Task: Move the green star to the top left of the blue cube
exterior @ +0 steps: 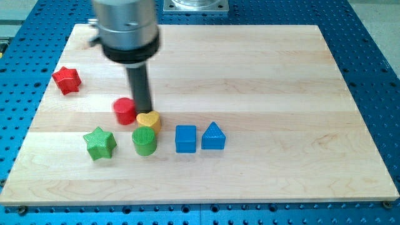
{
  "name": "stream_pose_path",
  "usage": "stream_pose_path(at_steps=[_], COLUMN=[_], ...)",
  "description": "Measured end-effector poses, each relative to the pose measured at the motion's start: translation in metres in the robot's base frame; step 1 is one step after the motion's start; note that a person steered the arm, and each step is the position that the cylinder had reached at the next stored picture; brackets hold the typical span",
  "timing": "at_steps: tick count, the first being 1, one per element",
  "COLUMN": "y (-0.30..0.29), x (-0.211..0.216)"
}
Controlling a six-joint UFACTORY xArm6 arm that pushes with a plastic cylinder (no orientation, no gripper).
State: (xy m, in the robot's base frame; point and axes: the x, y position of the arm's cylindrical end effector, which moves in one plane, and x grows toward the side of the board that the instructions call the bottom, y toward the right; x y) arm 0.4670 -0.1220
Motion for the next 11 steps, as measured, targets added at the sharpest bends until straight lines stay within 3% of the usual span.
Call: stream_pose_path(at_steps=[1,2,3,4,5,7,8,9,11], y=[-0.064,-0.078,0.002,0.119,0.117,0.021,0.028,-0.033,-0.001], x=[-0.005,-0.007,-0.011,0.001,0.016,0.029,0.062,0.062,0.087])
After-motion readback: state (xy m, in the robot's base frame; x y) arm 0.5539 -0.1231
